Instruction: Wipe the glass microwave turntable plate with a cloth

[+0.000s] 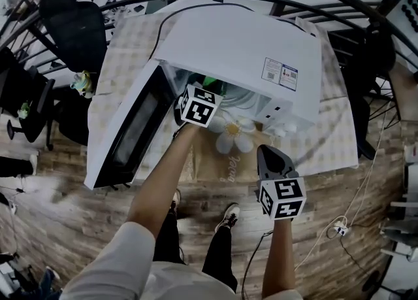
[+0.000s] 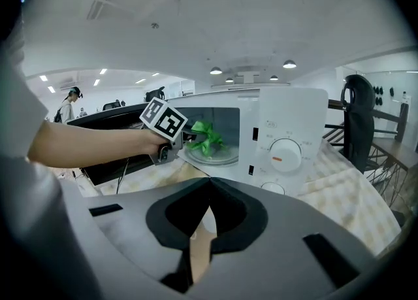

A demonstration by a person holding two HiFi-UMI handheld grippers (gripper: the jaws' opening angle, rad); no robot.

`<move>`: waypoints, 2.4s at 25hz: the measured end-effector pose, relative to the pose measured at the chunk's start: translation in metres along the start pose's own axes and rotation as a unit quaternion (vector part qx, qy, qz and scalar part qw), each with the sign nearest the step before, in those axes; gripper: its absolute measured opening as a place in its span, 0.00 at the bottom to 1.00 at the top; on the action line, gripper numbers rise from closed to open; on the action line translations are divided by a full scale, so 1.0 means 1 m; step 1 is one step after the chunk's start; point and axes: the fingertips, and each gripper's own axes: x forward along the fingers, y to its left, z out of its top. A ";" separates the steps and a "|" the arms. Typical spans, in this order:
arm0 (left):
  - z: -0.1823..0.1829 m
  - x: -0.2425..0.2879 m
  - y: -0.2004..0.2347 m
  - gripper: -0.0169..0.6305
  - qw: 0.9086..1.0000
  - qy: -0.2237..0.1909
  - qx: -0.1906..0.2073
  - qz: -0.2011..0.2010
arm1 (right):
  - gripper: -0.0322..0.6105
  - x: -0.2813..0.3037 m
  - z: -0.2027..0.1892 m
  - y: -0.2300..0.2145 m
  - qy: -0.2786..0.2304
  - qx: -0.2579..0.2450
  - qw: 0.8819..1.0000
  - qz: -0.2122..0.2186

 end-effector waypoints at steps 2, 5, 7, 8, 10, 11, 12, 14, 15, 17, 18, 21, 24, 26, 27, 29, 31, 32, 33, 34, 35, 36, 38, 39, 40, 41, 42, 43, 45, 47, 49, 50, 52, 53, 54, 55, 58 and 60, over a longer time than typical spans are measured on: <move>-0.013 0.006 0.019 0.23 0.999 0.028 0.014 0.025 | 0.07 0.002 -0.001 0.002 0.001 0.000 1.000 0.002; -0.033 0.018 0.026 0.23 0.996 0.078 0.027 0.023 | 0.07 0.004 -0.001 0.004 0.003 0.001 1.000 0.004; -0.039 0.022 0.022 0.23 0.995 0.094 0.024 0.008 | 0.07 0.005 -0.003 0.006 0.005 -0.001 1.000 0.004; -0.040 0.022 0.019 0.23 0.995 0.096 0.017 0.000 | 0.07 0.005 -0.003 0.006 0.007 -0.002 1.000 0.005; -0.041 0.021 0.012 0.23 0.995 0.097 0.002 -0.021 | 0.07 0.005 -0.004 0.006 0.007 -0.001 1.000 0.004; -0.042 0.019 0.006 0.23 0.995 0.098 -0.001 -0.033 | 0.07 0.004 -0.003 0.006 0.007 0.000 1.000 0.004; -0.042 0.017 0.000 0.23 0.994 0.098 -0.001 -0.047 | 0.07 0.003 -0.002 0.005 0.005 0.001 1.000 0.003; -0.042 0.013 -0.015 0.22 0.992 0.099 0.000 -0.075 | 0.07 0.002 0.000 0.002 0.001 0.004 1.000 0.000; -0.042 0.011 -0.024 0.23 0.991 0.100 0.000 -0.089 | 0.07 0.001 0.001 0.001 -0.001 0.006 1.000 -0.001; -0.041 0.008 -0.041 0.22 0.989 0.099 0.003 -0.113 | 0.07 0.000 0.001 0.000 -0.003 0.010 1.000 -0.003; -0.042 0.007 -0.050 0.22 0.987 0.101 0.004 -0.124 | 0.07 -0.001 0.001 0.000 -0.003 0.011 1.000 -0.003; -0.040 0.000 -0.075 0.23 0.983 0.103 0.002 -0.152 | 0.07 -0.001 0.002 0.001 -0.004 0.013 1.000 -0.005; -0.037 -0.004 -0.098 0.23 0.978 0.102 -0.011 -0.179 | 0.07 0.000 0.002 0.001 -0.004 0.018 1.000 -0.006; -0.032 -0.003 -0.113 0.22 0.976 0.091 -0.018 -0.199 | 0.07 0.001 0.001 0.003 -0.003 0.019 1.000 -0.004; -0.027 -0.003 -0.120 0.23 0.974 0.080 -0.023 -0.212 | 0.07 0.002 0.001 0.004 -0.003 0.019 1.000 -0.004; -0.015 -0.005 -0.127 0.23 0.971 0.045 -0.036 -0.232 | 0.07 0.002 0.001 0.006 -0.001 0.017 1.000 -0.003; -0.003 -0.008 -0.112 0.23 0.976 0.004 -0.046 -0.212 | 0.07 0.004 0.001 0.006 0.000 0.016 1.000 -0.003; 0.002 -0.008 -0.097 0.23 0.981 -0.014 -0.047 -0.185 | 0.07 0.004 0.001 0.005 0.000 0.017 1.000 -0.003; 0.007 -0.008 -0.079 0.23 0.987 -0.029 -0.045 -0.152 | 0.07 0.005 0.001 0.004 0.001 0.017 1.000 -0.003; 0.011 -0.008 -0.060 0.23 0.992 -0.041 -0.040 -0.116 | 0.07 0.006 0.000 0.004 0.002 0.017 1.000 -0.003; 0.015 -0.008 -0.041 0.23 0.995 -0.050 -0.033 -0.079 | 0.07 0.007 -0.001 0.003 0.003 0.018 1.000 -0.003; 0.017 -0.007 -0.023 0.23 0.997 -0.053 -0.022 -0.043 | 0.07 0.008 -0.002 0.003 0.004 0.018 1.000 -0.002; 0.016 0.000 0.009 0.23 0.999 -0.043 0.011 0.021 | 0.07 0.010 -0.004 0.003 0.007 0.018 1.000 -0.001; 0.013 0.006 0.021 0.23 0.998 -0.027 0.030 0.045 | 0.07 0.010 -0.005 0.003 0.008 0.018 1.000 -0.001; 0.007 0.012 0.029 0.23 0.997 -0.005 0.049 0.062 | 0.07 0.011 -0.006 0.002 0.010 0.018 1.000 0.000; 0.000 0.019 0.034 0.23 0.995 0.022 0.064 0.068 | 0.07 0.011 -0.007 0.002 0.011 0.017 1.000 0.000; -0.009 0.025 0.034 0.23 0.994 0.049 0.072 0.063 | 0.07 0.012 -0.008 0.002 0.012 0.017 1.000 0.001; -0.017 0.031 0.031 0.23 0.993 0.073 0.074 0.048 | 0.07 0.012 -0.009 0.001 0.013 0.017 1.000 0.001; -0.031 0.037 0.021 0.23 0.992 0.103 0.066 0.015 | 0.07 0.012 -0.010 0.000 0.015 0.017 1.000 0.001; -0.037 0.033 0.014 0.23 0.992 0.111 0.055 -0.005 | 0.07 0.012 -0.010 -0.001 0.016 0.017 1.000 0.001; -0.040 0.023 0.004 0.23 0.992 0.113 0.051 -0.030 | 0.07 0.012 -0.010 -0.003 0.015 0.018 1.000 0.001; -0.042 0.018 -0.002 0.23 0.991 0.112 0.051 -0.043 | 0.07 0.012 -0.010 -0.004 0.014 0.020 1.000 0.001; -0.046 0.008 -0.014 0.23 0.991 0.108 0.049 -0.062 | 0.07 0.012 -0.011 -0.007 0.012 0.024 1.000 0.000; -0.048 0.005 -0.021 0.23 0.991 0.107 0.047 -0.069 | 0.07 0.012 -0.011 -0.008 0.012 0.026 1.000 0.000; -0.049 0.002 -0.028 0.23 0.990 0.106 0.043 -0.077 | 0.07 0.012 -0.012 -0.008 0.012 0.026 1.000 0.000; -0.049 -0.001 -0.036 0.23 0.990 0.104 0.039 -0.087 | 0.07 0.012 -0.012 -0.007 0.012 0.027 1.000 0.000; -0.045 -0.006 -0.066 0.23 0.987 0.097 0.027 -0.122 | 0.07 0.012 -0.011 -0.005 0.010 0.029 1.000 0.000; -0.041 -0.004 -0.085 0.23 0.986 0.092 0.018 -0.141 | 0.07 0.011 -0.010 -0.004 0.010 0.030 0.999 -0.001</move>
